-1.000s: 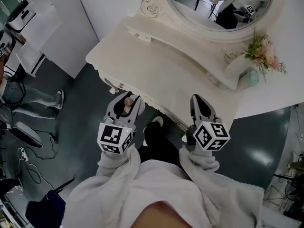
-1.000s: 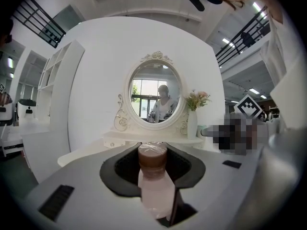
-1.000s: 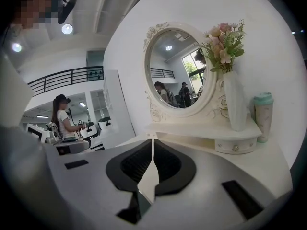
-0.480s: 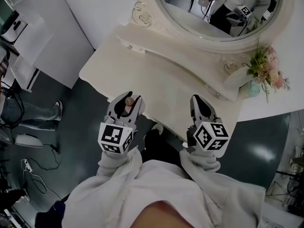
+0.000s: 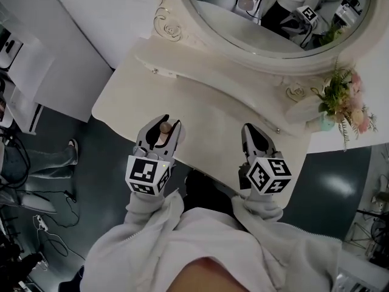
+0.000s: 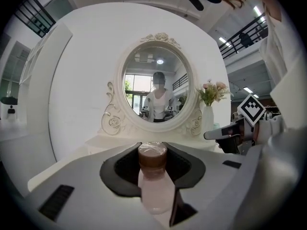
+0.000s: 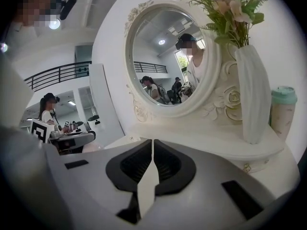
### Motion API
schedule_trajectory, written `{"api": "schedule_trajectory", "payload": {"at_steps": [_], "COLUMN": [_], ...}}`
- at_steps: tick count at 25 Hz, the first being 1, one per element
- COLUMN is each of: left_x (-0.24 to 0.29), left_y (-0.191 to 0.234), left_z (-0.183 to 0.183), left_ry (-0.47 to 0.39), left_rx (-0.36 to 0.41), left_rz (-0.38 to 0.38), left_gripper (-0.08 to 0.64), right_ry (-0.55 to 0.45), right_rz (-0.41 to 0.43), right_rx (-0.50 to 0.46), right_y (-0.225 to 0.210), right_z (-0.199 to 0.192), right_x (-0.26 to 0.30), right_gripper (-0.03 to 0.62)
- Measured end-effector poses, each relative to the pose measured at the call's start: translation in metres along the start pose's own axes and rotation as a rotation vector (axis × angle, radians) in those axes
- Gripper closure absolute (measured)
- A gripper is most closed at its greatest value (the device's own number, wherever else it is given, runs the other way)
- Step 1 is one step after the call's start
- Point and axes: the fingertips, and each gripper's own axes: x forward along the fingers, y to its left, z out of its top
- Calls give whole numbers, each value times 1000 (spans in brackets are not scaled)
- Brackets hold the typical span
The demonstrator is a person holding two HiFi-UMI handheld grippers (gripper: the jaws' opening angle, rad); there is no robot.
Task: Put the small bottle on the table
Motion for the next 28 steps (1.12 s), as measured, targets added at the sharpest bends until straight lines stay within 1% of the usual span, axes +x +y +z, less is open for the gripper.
{"api": "schedule_trajectory", "payload": {"at_steps": [4,13,17,24,28], "left_x": [27,86,114,167,192], "left_y": [6,16,19,26,26], "left_z": [5,27,36,31,28], "left_ry": [2,-23,-29,-7,15], "left_rx": [31,41,71,54,75], "left_rz": [-20,-84,-103,-123,-126], "left_gripper": [426,426,426,426,426], "right_ry": [18,38,32,25,27], "right_rz": [-14,-55,-58,-65,-72], "right_rx": [13,31,39,54,61], "right_y": [-11,-32,-35,-43,-47], "right_z": [0,-4,-2,2,3], "right_x": [13,28,37,47,49], "right_gripper": [554,554,554,554,554]}}
